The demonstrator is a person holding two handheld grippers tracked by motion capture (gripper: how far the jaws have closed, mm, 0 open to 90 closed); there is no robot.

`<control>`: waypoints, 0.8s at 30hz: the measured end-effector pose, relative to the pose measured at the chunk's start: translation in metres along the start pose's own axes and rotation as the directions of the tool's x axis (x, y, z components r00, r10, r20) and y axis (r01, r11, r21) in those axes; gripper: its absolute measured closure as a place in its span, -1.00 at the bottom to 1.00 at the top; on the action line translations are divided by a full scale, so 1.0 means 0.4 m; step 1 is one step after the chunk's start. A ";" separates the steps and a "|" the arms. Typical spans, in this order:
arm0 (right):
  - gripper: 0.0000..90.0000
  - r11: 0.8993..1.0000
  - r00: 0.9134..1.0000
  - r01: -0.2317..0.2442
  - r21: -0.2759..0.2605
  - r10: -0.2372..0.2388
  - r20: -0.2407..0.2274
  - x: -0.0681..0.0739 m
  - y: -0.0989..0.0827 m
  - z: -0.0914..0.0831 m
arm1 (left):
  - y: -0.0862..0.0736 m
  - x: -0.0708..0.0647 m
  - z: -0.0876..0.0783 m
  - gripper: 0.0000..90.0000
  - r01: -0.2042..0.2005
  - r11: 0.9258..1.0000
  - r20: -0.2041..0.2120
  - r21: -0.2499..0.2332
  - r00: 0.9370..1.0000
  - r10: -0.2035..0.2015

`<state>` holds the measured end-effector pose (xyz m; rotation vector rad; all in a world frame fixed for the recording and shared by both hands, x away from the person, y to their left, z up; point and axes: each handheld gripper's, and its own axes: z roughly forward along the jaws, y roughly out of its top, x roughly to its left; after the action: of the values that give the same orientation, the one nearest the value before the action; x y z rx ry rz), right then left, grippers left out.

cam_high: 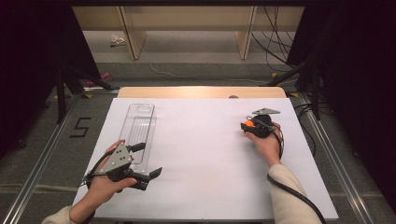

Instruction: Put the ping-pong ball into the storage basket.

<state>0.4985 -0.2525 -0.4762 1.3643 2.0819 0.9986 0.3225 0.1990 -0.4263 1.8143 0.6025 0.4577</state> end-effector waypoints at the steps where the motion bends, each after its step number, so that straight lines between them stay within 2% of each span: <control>1: 0.14 1.000 1.000 0.003 -0.005 -0.003 -0.002 0.000 0.001 -0.002 | 0.000 0.000 0.000 -0.99 0.000 1.000 0.000 0.000 1.000 0.000; 24: 0.14 0.999 1.000 0.014 -0.050 -0.014 -0.014 0.022 0.018 -0.032 | 0.000 0.000 0.000 -0.99 -0.001 1.000 -0.001 -0.001 1.000 0.001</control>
<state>0.4900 -0.2469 -0.4623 1.3200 2.0595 1.0505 0.3223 0.1990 -0.4261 1.8137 0.6015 0.4599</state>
